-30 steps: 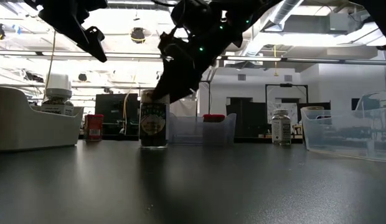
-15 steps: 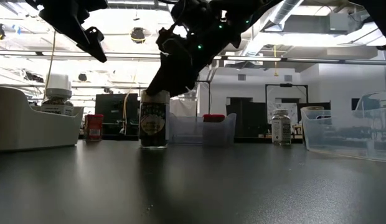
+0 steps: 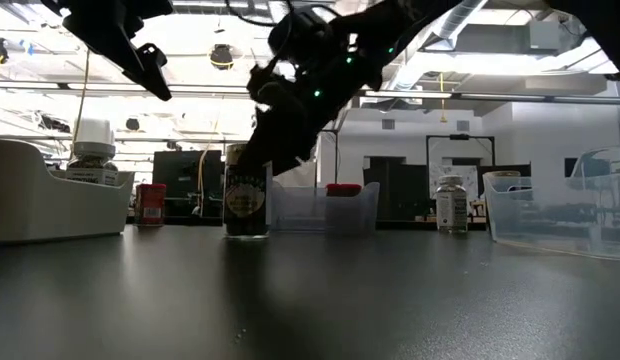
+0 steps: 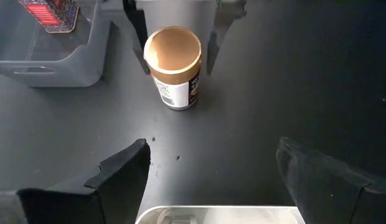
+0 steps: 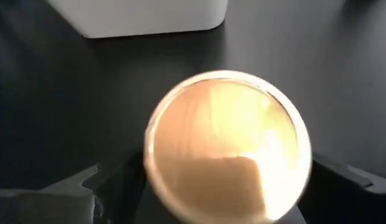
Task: Sort spices by type
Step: Put the top left gold seasoning bottle into the transparent bin
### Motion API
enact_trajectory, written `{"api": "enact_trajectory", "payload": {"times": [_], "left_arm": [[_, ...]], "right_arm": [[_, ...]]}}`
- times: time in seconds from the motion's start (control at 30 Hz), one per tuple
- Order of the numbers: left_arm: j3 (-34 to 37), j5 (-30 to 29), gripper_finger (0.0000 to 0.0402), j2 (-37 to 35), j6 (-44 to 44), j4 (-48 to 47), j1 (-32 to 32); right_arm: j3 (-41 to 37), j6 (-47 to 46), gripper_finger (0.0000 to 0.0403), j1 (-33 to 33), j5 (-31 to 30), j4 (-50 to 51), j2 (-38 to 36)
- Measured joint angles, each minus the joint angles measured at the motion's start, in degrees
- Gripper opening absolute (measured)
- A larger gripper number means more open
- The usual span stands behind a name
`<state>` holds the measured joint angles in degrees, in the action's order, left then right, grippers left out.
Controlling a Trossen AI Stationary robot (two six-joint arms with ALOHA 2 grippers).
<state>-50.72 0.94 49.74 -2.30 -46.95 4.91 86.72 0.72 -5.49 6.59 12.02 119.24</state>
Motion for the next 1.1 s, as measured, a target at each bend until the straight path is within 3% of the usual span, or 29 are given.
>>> {"api": "enact_trajectory", "payload": {"times": [0.27,0.67,1.0,1.1], "left_arm": [[0.00,-0.01,0.0333,0.00,0.03,-0.07,0.00],[0.00,-0.01,0.0333,0.00,0.01,-0.16,0.00],[0.00,0.00,0.0333,-0.02,0.52,-0.16,0.00],[0.00,-0.01,0.0333,-0.02,0.54,-0.14,0.00]], "right_arm": [[-0.09,-2.19,0.0330,0.39,0.35,-0.90,-0.17],[-0.11,-2.28,0.0317,-0.22,1.25,-1.49,-0.41],[-0.11,-5.67,0.0309,-2.20,0.69,10.45,-11.39],[-0.11,-4.89,0.0309,-2.41,-2.05,17.06,-16.11]]}}
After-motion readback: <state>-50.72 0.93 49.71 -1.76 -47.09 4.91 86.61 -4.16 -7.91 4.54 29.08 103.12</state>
